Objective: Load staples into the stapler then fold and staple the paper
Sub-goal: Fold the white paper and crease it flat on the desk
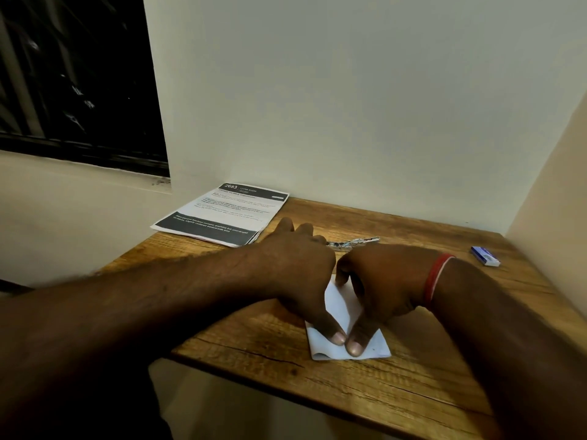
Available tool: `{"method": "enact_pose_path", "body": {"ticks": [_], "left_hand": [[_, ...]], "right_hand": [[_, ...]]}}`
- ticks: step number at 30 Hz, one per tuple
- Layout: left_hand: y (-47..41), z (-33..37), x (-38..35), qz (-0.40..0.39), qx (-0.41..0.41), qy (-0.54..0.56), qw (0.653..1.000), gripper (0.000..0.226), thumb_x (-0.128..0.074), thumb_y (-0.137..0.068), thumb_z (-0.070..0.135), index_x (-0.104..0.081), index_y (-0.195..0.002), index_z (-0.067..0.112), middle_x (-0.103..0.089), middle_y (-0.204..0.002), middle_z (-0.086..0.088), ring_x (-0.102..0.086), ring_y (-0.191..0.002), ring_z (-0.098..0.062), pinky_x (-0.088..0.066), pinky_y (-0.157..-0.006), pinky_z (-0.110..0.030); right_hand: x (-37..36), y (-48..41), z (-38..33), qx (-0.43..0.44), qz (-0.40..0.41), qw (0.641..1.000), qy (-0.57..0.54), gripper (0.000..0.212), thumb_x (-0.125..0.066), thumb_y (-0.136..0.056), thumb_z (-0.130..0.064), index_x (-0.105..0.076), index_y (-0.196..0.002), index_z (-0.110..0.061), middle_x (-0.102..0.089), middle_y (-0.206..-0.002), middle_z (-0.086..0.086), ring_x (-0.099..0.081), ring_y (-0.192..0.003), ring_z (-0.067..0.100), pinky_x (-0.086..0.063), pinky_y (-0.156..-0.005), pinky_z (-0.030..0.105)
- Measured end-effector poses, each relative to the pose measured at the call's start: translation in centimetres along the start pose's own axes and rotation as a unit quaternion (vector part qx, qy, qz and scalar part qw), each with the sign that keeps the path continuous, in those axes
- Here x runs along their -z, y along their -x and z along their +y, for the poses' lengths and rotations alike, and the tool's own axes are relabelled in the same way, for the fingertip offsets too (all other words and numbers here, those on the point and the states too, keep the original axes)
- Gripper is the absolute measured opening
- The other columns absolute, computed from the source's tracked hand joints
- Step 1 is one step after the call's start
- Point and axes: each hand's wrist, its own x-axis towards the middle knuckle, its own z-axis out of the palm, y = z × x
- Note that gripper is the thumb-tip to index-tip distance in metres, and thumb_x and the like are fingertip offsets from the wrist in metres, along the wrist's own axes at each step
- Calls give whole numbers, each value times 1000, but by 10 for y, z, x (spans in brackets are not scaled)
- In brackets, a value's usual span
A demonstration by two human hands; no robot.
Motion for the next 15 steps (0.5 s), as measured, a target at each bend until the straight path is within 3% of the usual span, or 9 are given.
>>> {"method": "enact_pose_path", "body": {"ticks": [6, 11, 15], "left_hand": [[0, 0, 1, -2, -6, -1, 1000, 80, -69, -69, 103, -39, -69, 29, -42, -89, 7, -40, -110, -24, -33, -107, -54], [-7, -14, -3, -11, 4, 0, 1000, 74, -73, -77, 95, -78, -101, 24, -65, -115, 3, -49, -127, -25, -37, -115, -52], [-17, -30, -9, 26, 20, 84, 996, 45, -85, -86, 72, -79, -81, 27, -66, -91, 16, -51, -131, -23, -36, -117, -53]], "right_hand": [[-1, 4, -5, -9, -7, 1000, 1, 118, -102, -48, -76, -57, -149, -37, -55, -97, -22, -54, -88, -1, -43, -71, 20], [-2, 2, -9, -11, -10, 1000, 12, 117, -101, -49, -78, -56, -150, -36, -56, -97, -22, -55, -88, 0, -42, -68, 21], [-3, 4, -9, -9, -6, 1000, 22, 116, -100, -48, -80, -57, -147, -38, -57, -98, -21, -56, -88, 1, -42, -67, 22]]}}
